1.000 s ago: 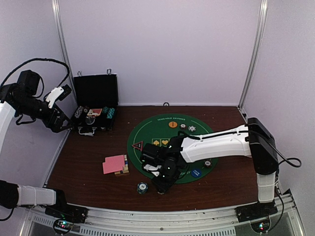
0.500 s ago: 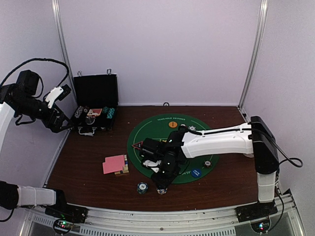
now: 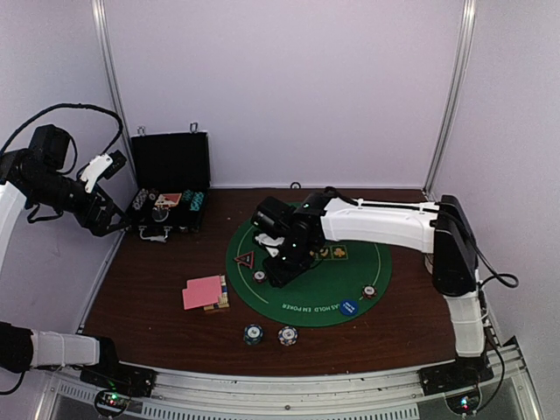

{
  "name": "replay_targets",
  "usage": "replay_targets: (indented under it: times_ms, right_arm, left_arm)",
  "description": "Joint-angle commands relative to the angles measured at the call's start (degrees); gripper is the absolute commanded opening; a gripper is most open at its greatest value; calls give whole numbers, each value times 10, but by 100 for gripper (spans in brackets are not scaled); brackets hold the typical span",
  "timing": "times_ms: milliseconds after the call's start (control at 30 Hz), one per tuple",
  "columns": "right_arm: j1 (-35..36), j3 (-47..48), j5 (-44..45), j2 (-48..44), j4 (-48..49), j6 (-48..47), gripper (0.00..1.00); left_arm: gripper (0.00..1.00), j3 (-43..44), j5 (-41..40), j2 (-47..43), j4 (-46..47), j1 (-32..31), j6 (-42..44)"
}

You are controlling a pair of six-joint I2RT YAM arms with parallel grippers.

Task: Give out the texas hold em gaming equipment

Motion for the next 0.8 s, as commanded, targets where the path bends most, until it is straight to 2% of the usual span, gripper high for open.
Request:
replay_targets:
  times_ms: [0,133,533,600,767]
  right_arm:
    - [3,55,17,64,7,2,21]
    - [-1,84,13,98,7,3,21]
    - [-6,90,-2,139,26,14,26]
    - [-6,89,-3,140,26,16,32]
    - [-6,88,3,133,19,16,55]
  left_arm:
    - [97,6,2,-8,2,3,7]
    - [98,5,2,-7,2,3,7]
    - [98,2,8,-2,3,3,10]
    - [98,2,7,-2,2,3,10]
    - [98,2,6,-1,2,3,10]
